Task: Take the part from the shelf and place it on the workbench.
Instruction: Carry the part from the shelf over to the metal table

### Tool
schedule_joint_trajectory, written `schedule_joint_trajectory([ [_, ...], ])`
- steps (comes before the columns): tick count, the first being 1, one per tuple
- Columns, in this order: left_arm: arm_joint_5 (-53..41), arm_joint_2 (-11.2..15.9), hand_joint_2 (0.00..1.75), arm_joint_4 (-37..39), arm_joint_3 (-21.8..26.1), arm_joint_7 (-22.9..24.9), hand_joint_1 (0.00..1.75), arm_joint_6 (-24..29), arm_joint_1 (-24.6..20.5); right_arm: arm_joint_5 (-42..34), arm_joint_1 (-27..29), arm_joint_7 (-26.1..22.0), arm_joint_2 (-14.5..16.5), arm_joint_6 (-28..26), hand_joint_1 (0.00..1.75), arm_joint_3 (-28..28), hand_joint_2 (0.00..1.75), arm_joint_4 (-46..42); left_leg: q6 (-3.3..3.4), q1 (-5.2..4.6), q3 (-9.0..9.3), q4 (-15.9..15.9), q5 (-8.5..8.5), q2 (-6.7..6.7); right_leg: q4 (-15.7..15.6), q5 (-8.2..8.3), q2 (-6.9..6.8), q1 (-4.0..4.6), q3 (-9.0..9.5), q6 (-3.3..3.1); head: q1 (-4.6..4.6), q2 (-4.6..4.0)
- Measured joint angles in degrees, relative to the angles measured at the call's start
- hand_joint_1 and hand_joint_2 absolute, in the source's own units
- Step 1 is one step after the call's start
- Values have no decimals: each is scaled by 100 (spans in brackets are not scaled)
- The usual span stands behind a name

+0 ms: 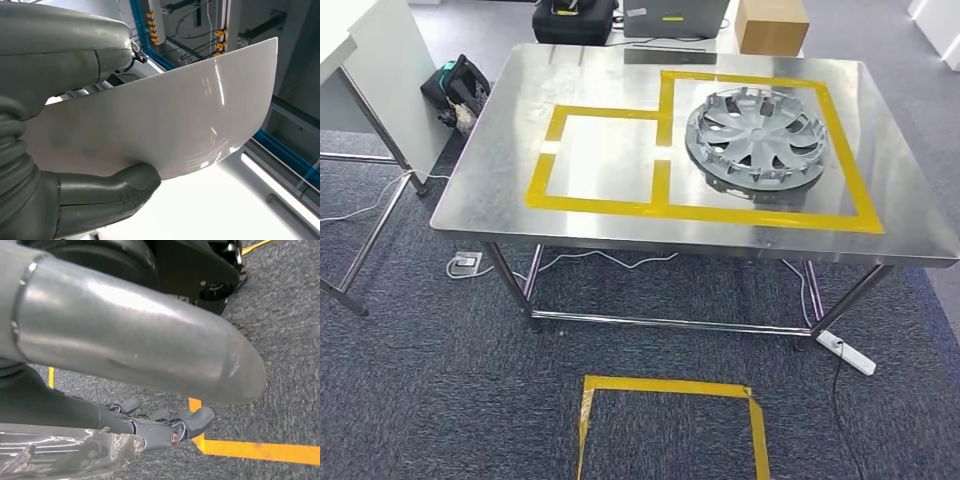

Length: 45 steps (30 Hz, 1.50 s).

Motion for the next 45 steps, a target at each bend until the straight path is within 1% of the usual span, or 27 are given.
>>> schedule_joint_trajectory([
  [2,-4,0,175,-1,2,0,175,-5,-2,24,-7,-1,1,3,0,0,0,1,70,-1,42,-5,-30,4,560,-268,-6,-4,-271,39,34,0],
  [4,-10,0,175,1,2,0,175,-21,-4,58,0,-1,5,7,0,0,0,3,117,-20,82,-4,-75,6,1355,-549,-8,-3,-741,53,55,0],
  [5,-14,-1,175,2,2,0,175,-29,-4,70,8,0,7,9,0,0,0,3,130,-32,111,-4,-101,1,1585,-562,-7,-2,-911,47,58,0],
  [6,-17,-1,175,3,2,0,175,-34,-4,78,15,1,8,9,0,0,0,4,135,-45,149,-4,-130,-7,1583,-448,-7,2,-971,29,61,0],
  [8,-22,-1,175,3,3,0,175,-37,-5,84,19,-1,7,9,0,0,0,3,130,-66,257,-5,-202,-22,961,49,-5,21,-781,-40,63,0],
  [10,-23,0,175,4,3,0,175,-37,-9,85,10,-1,7,8,0,1,0,2,96,-87,334,-4,-275,-27,276,387,-6,54,-484,-113,60,1],
  [11,-23,1,175,4,3,0,175,-37,-12,85,6,-1,8,8,0,2,0,2,71,-89,348,-8,-297,-29,109,433,-5,71,-405,-132,56,1],
  [14,-24,2,175,5,-2,0,175,-37,-16,90,11,0,7,8,0,1,0,3,-19,-73,371,-41,-323,-30,5,413,-2,83,-344,-169,50,0],
  [16,-25,4,175,5,-3,0,175,-36,-23,93,12,-2,8,8,0,1,0,2,-86,-70,287,166,-444,-19,-78,414,-4,54,-271,-218,36,1],
  [19,-25,8,175,6,-2,0,175,-35,-28,94,-2,-3,8,10,0,2,0,2,-156,-58,-298,1182,-842,-11,-117,369,-12,35,-185,-269,23,1],
  [20,-25,8,175,7,-2,1,175,-35,-25,94,-1,-3,8,11,0,2,0,2,-169,-53,-490,1449,-878,-10,-117,344,-12,32,-157,-273,22,1],
  [21,-25,8,175,7,-2,1,175,-35,-23,94,2,-2,9,12,0,1,0,3,-179,-47,-594,1530,-791,-10,-117,315,-10,27,-121,-268,25,0],
  [22,-25,8,175,8,-1,1,175,-35,-23,94,7,-2,9,14,0,1,0,3,-188,-41,-587,1397,-594,-9,-117,283,-6,17,-75,-257,23,0],
  [24,-25,8,175,8,-2,1,175,-36,-24,94,11,-2,10,15,0,1,0,3,-214,-21,-330,695,-87,8,-111,209,6,2,13,-202,22,0],
  [25,-25,8,175,9,-2,1,175,-36,-29,94,8,-2,11,15,0,2,0,3,-204,-16,-182,351,49,11,-99,160,15,5,32,-166,21,0],
  [27,-25,6,175,11,-3,1,175,-34,-33,94,0,-3,11,12,0,2,0,2,-141,-20,-33,11,85,6,-100,82,22,23,40,-106,24,0],
  [30,-23,3,175,12,1,2,175,-31,-32,95,-5,-3,11,10,0,2,0,2,-8,-18,3,-30,41,-13,-86,8,10,16,63,-41,33,0],
  [31,-24,2,175,12,1,2,175,-31,-32,96,-8,-3,11,10,0,2,0,2,30,-10,21,-36,34,-12,63,-79,4,12,1,-15,49,0],
  [32,-25,1,175,12,1,2,175,-31,-33,97,-10,-3,11,10,0,2,0,2,62,-3,41,-40,22,-8,337,-216,0,7,-132,9,61,0],
  [34,-25,-2,175,12,0,2,175,-31,-34,97,-8,-1,13,15,0,2,0,3,106,-11,75,-39,-20,0,1142,-542,-4,3,-584,39,90,0],
  [35,-25,-4,175,12,-1,2,175,-31,-34,96,0,1,14,17,0,2,0,3,115,-16,95,-39,-42,-1,1457,-614,-5,2,-792,42,93,0],
  [36,-25,-5,175,12,-1,2,175,-31,-34,97,7,4,15,21,0,2,0,4,119,-20,125,-39,-69,-6,1590,-572,-4,3,-918,39,97,0],
  [37,-25,-7,175,12,-1,2,175,-31,-34,97,12,6,15,24,0,2,0,4,115,-22,168,-39,-100,-14,1478,-402,-4,3,-925,26,98,0],
  [39,-25,-7,175,12,-1,1,175,-32,-35,98,13,9,15,28,0,2,0,4,90,-23,275,-41,-174,-27,744,113,-3,6,-672,-17,101,1],
  [40,-25,-7,175,12,-1,1,175,-32,-37,98,8,9,15,28,0,2,0,4,65,-33,318,-38,-216,-31,379,297,-2,11,-508,-36,101,1],
  [42,-23,-5,175,12,-1,2,175,-33,-41,99,1,9,15,29,0,2,0,4,11,-47,363,-47,-268,-35,34,410,1,27,-340,-60,99,1],
  [45,-23,-2,175,11,-3,2,175,-33,-45,100,0,8,15,29,0,2,0,4,-83,-33,413,-93,-297,-32,-10,384,8,35,-298,-124,96,0],
])
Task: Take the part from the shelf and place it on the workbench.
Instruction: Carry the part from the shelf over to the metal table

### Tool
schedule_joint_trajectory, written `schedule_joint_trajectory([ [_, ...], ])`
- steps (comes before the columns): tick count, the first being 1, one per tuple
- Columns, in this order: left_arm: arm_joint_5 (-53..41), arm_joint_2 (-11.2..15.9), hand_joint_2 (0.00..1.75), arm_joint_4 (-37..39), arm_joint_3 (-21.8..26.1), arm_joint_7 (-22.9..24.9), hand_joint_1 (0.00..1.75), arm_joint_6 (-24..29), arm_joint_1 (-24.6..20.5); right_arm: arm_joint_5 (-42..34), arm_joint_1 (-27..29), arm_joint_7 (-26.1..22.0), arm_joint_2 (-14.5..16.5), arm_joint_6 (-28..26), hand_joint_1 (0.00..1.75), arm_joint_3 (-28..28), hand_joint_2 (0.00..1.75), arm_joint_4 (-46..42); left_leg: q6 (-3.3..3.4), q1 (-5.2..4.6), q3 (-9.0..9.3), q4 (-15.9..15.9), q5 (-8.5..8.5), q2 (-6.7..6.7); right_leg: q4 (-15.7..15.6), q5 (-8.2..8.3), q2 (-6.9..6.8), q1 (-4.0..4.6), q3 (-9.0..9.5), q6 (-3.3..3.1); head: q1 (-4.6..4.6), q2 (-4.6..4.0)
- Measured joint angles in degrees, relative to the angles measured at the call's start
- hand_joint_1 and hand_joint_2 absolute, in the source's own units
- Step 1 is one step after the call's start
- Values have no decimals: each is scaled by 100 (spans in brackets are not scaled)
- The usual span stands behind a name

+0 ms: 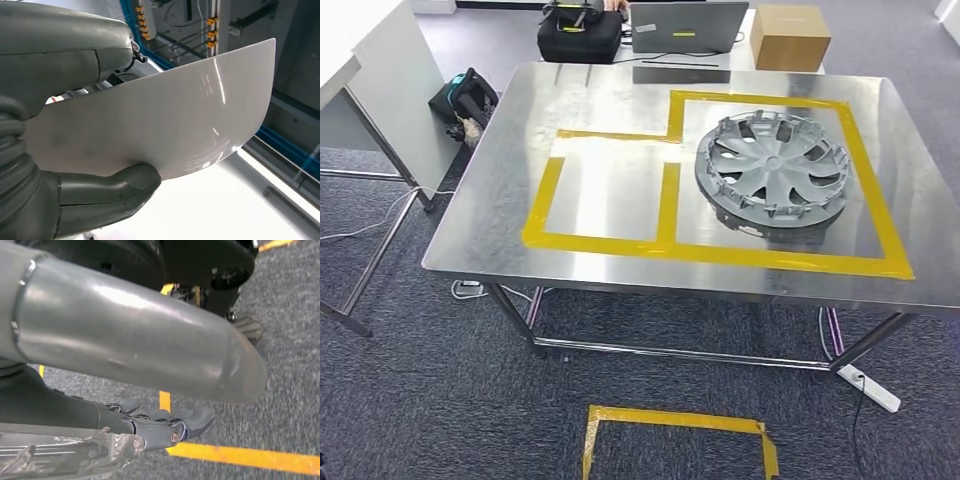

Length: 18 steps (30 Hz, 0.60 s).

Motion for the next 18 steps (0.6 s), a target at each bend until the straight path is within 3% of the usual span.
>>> schedule_joint_trajectory([
  [2,0,5,175,-1,1,0,175,1,-5,-2,-4,-7,1,1,0,0,0,0,-58,2,-100,248,-145,13,-57,-9,-1,-23,61,-69,-11,0],
  [5,14,10,175,0,5,-1,175,1,13,-3,-14,-19,3,1,0,0,0,0,-95,0,-725,1298,-525,22,-72,-61,-7,-31,125,-127,-25,0],
  [6,21,10,175,1,8,-1,175,-1,25,-2,-11,-22,3,0,0,0,0,0,-98,0,-896,1519,-536,22,-72,-83,-6,-29,148,-132,-26,0],
  [7,27,10,175,1,13,-2,175,-4,35,-1,-5,-24,4,-2,0,-1,0,0,-95,0,-970,1545,-436,23,-72,-109,-5,-28,179,-132,-26,0],
  [8,31,10,175,1,20,-2,175,-10,41,0,0,-24,5,-4,0,-1,0,0,-87,0,-931,1361,-231,23,-72,-137,-3,-28,221,-126,-27,0],
  [10,33,10,175,1,35,-2,175,-22,43,1,6,-26,14,-11,0,-1,0,0,-59,-5,-647,642,230,37,-66,-206,5,-16,295,-89,-26,0],
  [11,33,9,175,0,39,-2,175,-27,44,1,3,-26,19,-15,0,-1,0,0,-40,-9,-512,332,349,43,-62,-247,11,-4,310,-61,-25,0],
  [13,33,6,175,-1,43,-2,175,-34,54,2,-5,-26,26,-24,0,0,0,0,3,-26,-395,63,355,42,-77,-306,15,16,312,-1,-19,0],
  [16,34,2,175,-2,47,-3,175,-38,73,9,-10,-27,30,-34,0,-1,0,0,99,-5,-341,10,332,24,-27,-382,2,6,337,93,-6,0],
  [18,33,0,175,-2,47,-4,175,-39,76,11,-11,-27,35,-37,0,0,0,0,158,17,-286,-9,312,30,455,-628,-7,-8,115,154,26,0],
])
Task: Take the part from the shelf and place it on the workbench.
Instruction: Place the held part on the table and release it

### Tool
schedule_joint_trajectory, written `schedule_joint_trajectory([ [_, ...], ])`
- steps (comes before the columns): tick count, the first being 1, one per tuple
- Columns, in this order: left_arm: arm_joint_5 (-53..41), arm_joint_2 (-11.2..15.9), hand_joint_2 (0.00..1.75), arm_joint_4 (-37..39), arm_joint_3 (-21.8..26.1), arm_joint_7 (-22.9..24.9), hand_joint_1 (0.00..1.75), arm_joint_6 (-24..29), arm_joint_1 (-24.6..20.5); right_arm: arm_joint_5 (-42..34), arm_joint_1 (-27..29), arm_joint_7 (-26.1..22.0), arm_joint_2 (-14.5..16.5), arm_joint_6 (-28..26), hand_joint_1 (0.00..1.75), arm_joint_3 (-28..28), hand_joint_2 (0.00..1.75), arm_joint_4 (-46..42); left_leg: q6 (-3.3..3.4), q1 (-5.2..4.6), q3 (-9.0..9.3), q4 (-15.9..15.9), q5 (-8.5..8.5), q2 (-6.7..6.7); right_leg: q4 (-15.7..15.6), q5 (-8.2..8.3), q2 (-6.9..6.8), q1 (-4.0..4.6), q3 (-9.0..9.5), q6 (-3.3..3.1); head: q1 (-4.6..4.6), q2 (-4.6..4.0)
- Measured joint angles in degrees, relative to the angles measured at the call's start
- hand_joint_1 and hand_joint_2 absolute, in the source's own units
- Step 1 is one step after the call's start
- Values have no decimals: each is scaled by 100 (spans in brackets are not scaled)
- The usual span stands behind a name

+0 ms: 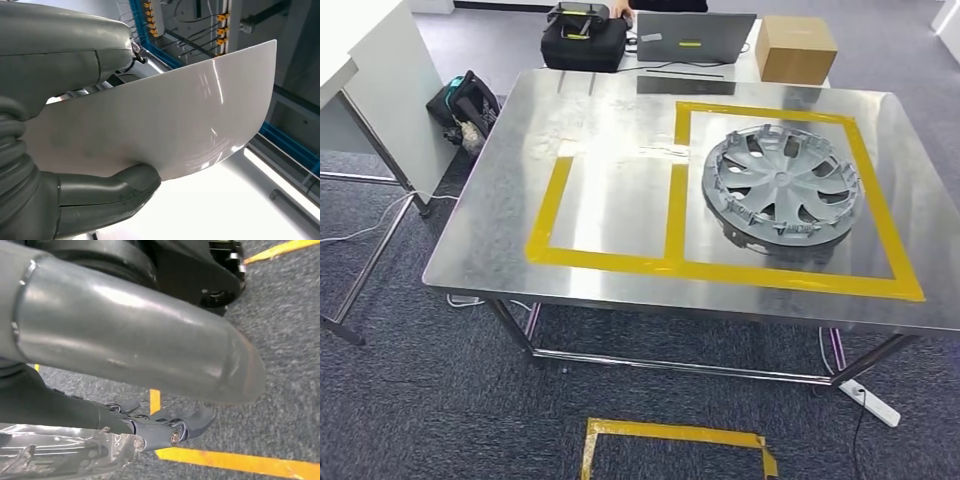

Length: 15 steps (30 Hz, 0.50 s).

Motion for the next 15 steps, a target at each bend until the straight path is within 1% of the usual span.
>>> schedule_joint_trajectory([
  [1,0,-1,175,0,-1,0,175,-1,0,0,1,0,3,-1,0,0,0,0,19,1,19,0,-22,4,401,-172,-4,-9,-225,24,15,0],
  [2,0,-3,175,0,-1,0,175,-4,2,0,6,0,7,-1,0,0,0,0,27,0,37,0,-44,6,788,-302,-5,-19,-463,43,18,0],
  [3,0,-4,175,0,-1,0,175,-9,2,1,13,1,9,-1,0,0,0,0,29,-1,61,1,-69,2,1050,-338,-5,-25,-650,56,18,0],
  [4,0,-5,175,0,0,0,175,-15,3,3,21,1,10,-2,0,0,0,0,25,1,96,1,-99,-4,1108,-251,-5,-28,-742,62,20,0],
  [5,0,-7,175,0,1,0,175,-22,4,7,25,2,11,-4,0,0,0,0,15,4,144,1,-132,-10,928,-50,-6,-30,-713,62,20,0],
  [6,1,-8,175,0,3,0,175,-32,5,11,26,2,11,-8,0,0,0,0,-1,8,200,1,-171,-16,570,216,-7,-34,-588,58,21,0],
  [7,2,-8,175,0,7,0,175,-43,5,16,26,3,13,-14,0,0,0,1,-26,6,252,1,-212,-19,171,444,-7,-35,-427,51,23,0],
  [8,4,-9,175,0,16,0,175,-57,6,19,23,4,17,-20,0,0,0,2,-57,-2,289,4,-251,-23,-152,594,-2,-35,-280,28,23,0],
  [9,7,-9,175,0,28,-1,175,-72,7,21,20,7,22,-27,0,0,0,3,-89,-10,310,1,-278,-26,-352,662,2,-31,-185,0,21,0],
  [10,9,-10,175,0,41,-3,175,-82,7,22,19,10,28,-33,0,0,0,4,-119,-16,319,-12,-294,-29,-423,655,7,-21,-145,-35,17,0],
  [11,11,-11,175,0,52,-5,175,-89,8,23,18,11,32,-37,0,0,0,5,-149,-16,329,-33,-300,-32,-433,642,12,-11,-136,-77,14,0],
  [13,13,-13,175,0,68,-10,175,-92,10,24,21,11,39,-42,0,0,0,5,-208,-4,343,-23,-339,-24,-469,633,10,-20,-107,-153,2,1],
  [14,14,-13,175,0,76,-12,175,-94,9,25,19,10,42,-42,0,0,0,5,-236,-5,285,106,-412,-17,-490,626,7,-31,-82,-192,-9,1],
  [15,15,-13,175,0,85,-14,175,-101,8,25,14,10,46,-42,0,0,0,4,-256,-8,153,364,-532,-10,-508,617,4,-43,-53,-228,-21,1],
])
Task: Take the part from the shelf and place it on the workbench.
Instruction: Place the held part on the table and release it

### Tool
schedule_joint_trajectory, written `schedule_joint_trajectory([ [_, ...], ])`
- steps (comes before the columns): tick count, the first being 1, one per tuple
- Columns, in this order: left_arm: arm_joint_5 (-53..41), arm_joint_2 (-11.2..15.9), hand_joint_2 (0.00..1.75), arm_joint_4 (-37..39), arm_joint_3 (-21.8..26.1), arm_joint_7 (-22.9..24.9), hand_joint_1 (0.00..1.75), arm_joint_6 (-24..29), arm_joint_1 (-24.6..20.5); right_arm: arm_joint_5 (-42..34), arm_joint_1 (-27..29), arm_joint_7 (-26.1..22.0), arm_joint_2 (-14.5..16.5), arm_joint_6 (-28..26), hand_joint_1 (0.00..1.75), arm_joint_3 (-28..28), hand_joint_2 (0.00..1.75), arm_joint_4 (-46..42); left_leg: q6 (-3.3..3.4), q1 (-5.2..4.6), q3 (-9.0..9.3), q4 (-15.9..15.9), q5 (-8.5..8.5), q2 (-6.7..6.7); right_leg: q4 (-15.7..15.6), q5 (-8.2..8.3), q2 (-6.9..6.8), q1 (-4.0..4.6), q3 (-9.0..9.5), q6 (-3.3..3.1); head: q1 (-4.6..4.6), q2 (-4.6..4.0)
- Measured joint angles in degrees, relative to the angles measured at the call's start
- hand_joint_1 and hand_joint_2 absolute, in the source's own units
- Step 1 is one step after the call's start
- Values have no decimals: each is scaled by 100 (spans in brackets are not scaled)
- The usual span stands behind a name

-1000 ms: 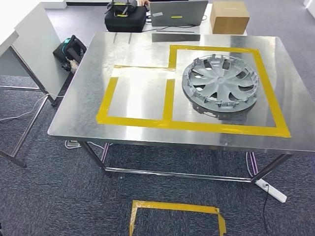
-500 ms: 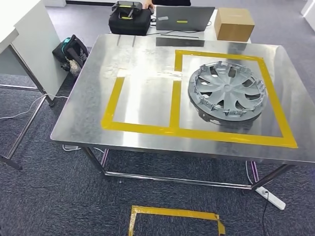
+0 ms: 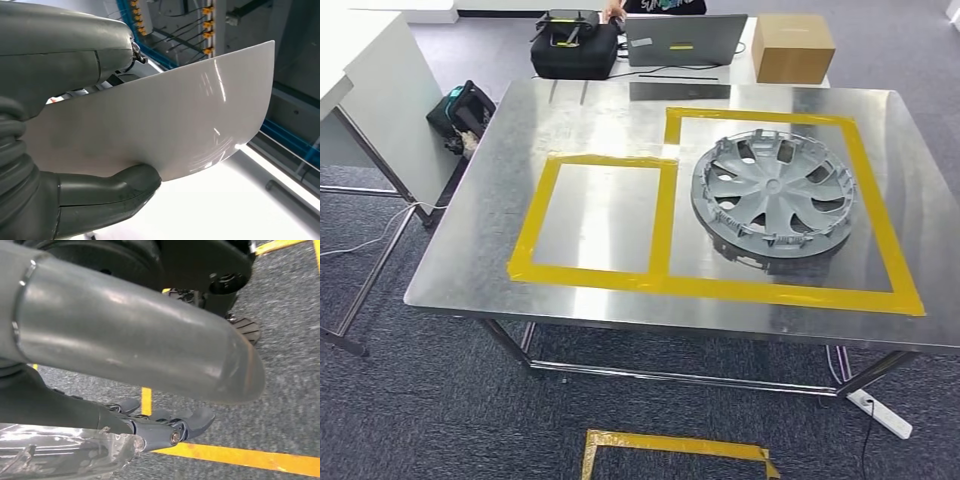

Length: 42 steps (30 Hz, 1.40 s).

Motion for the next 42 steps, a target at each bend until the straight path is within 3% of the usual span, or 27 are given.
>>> schedule_joint_trajectory([
  [3,-12,-11,175,3,12,-2,175,-58,0,1,-10,3,4,0,0,0,0,0,-16,-5,-659,1055,-346,6,-4,-59,-6,8,54,-62,-15,-1],
  [4,-19,-18,175,4,12,-2,175,-79,1,1,-6,5,4,1,0,0,0,0,-11,-6,-791,1191,-299,6,-4,-84,-5,11,81,-67,-15,-1],
  [5,-26,-23,175,4,11,-2,175,-92,0,1,-1,8,5,2,0,0,0,1,-1,-6,-819,1122,-139,6,-4,-110,-1,12,119,-66,-15,-1],
  [7,-38,-28,175,4,10,-2,175,-103,-4,3,4,10,7,5,0,0,0,1,34,-7,-602,491,358,11,-5,-170,13,12,202,-40,-17,-1],
  [9,-52,-32,175,4,8,-2,175,-110,-12,8,-1,13,8,11,0,0,0,2,69,-14,-346,-136,611,15,6,-249,29,37,234,17,-16,-1],
  [11,-63,-37,175,5,6,-1,175,-128,-15,15,-8,20,9,17,0,0,0,1,108,-27,-266,-325,585,6,-14,-312,31,57,246,79,-13,-1],
  [14,-73,-42,175,6,5,-1,175,-156,-18,33,-16,25,8,22,0,0,0,0,200,2,-217,-350,570,-3,94,-413,12,43,239,171,5,-1],
  [16,-82,-42,175,7,3,-3,175,-162,-23,46,-20,25,8,26,0,0,0,1,248,15,-165,-363,537,8,676,-704,-3,30,-51,223,28,-1],
  [18,-87,-43,175,8,-3,-6,175,-163,-26,51,-14,26,8,32,0,0,0,1,267,12,-119,-362,484,15,1439,-977,-9,18,-512,255,34,-1],
  [19,-89,-44,175,9,-5,-8,175,-163,-27,52,-7,26,8,34,0,0,0,1,266,11,-87,-362,453,12,1625,-964,-9,17,-664,261,35,-1],
  [20,-89,-45,175,10,-6,-9,175,-163,-27,54,-2,27,8,37,0,0,0,1,262,11,-43,-362,419,8,1585,-824,-9,17,-706,261,36,-1],
  [22,-89,-48,175,12,-6,-9,175,-163,-29,54,1,26,7,37,0,0,0,0,236,15,79,-362,333,1,897,-296,-11,17,-482,243,37,-1],
  [24,-86,-49,175,13,-6,-9,175,-163,-37,44,-4,25,7,39,0,0,0,1,180,1,172,-360,246,-5,247,23,-7,30,-190,206,35,-1],
  [28,-82,-54,175,14,-19,-8,175,-165,-48,-6,-6,18,7,42,0,-1,0,2,64,6,235,-407,182,-8,70,9,6,54,-72,72,24,-1],
  [30,-78,-55,175,16,-28,-4,175,-182,-62,-36,-9,-5,7,42,0,-2,0,2,12,4,135,-159,39,3,15,-8,3,33,-5,-7,-3,-1],
  [33,-69,-55,175,53,-51,38,175,-239,-91,-91,-21,-49,5,43,0,-2,0,1,-19,-2,-504,911,-348,10,-4,-72,-2,30,70,-77,-36,-1],
  [34,-69,-55,175,77,-68,54,175,-261,-99,-102,-20,-50,4,42,0,-3,0,0,-19,-3,-688,1146,-355,10,-4,-97,0,32,100,-83,-38,-1],
  [35,-74,-55,175,104,-93,73,175,-287,-112,-105,-16,-35,2,41,0,-3,0,0,-11,-4,-777,1179,-237,10,-4,-125,5,34,139,-82,-37,-1],
  [36,-79,-55,175,128,-125,93,175,-318,-133,-106,-12,-11,-1,40,0,-4,0,0,3,-4,-756,997,-12,11,-4,-155,11,34,187,-75,-39,-1],
  [38,-97,-55,175,169,-199,133,175,-372,-186,-106,-11,34,-2,40,0,-6,0,0,43,-12,-506,283,492,13,-3,-223,23,43,266,-37,-37,-1],
  [39,-114,-56,175,187,-238,151,175,-389,-215,-108,-16,49,-3,40,0,-7,0,0,58,-16,-381,-32,623,14,5,-257,31,53,286,-10,-38,-1],
  [42,-215,-62,175,261,-363,219,175,-401,-286,-121,-29,105,-8,35,0,-14,0,0,29,-18,-263,-351,649,6,6,-313,29,83,269,-22,-13,0],
])
